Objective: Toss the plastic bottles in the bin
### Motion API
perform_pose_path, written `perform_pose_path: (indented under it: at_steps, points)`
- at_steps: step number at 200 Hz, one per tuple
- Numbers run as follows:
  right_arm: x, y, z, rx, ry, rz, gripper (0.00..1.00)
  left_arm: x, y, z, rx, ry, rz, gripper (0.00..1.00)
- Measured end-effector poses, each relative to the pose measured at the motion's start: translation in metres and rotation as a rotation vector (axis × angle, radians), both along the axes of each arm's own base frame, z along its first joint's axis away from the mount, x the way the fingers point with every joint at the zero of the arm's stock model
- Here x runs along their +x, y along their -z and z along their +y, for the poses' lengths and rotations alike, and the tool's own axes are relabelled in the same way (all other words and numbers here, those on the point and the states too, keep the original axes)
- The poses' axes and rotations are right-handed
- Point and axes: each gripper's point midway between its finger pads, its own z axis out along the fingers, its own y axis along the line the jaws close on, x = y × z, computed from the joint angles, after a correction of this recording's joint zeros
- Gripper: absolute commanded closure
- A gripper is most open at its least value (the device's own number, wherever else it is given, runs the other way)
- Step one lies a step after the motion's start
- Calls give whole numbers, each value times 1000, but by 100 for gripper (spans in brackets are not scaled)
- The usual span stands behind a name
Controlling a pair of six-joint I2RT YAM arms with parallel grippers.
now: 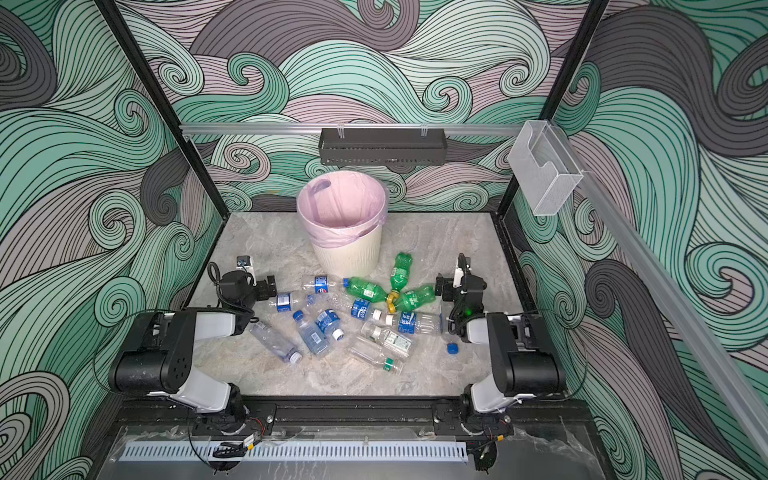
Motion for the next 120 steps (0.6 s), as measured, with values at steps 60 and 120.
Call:
perform_pose_path:
  at_steps: [60,120]
  points:
    - [0,0,0,2,-4,0,1,0,0,0,0,0,0,1]
    - [0,0,1,5,-9,0,1,0,0,0,0,0,1,1]
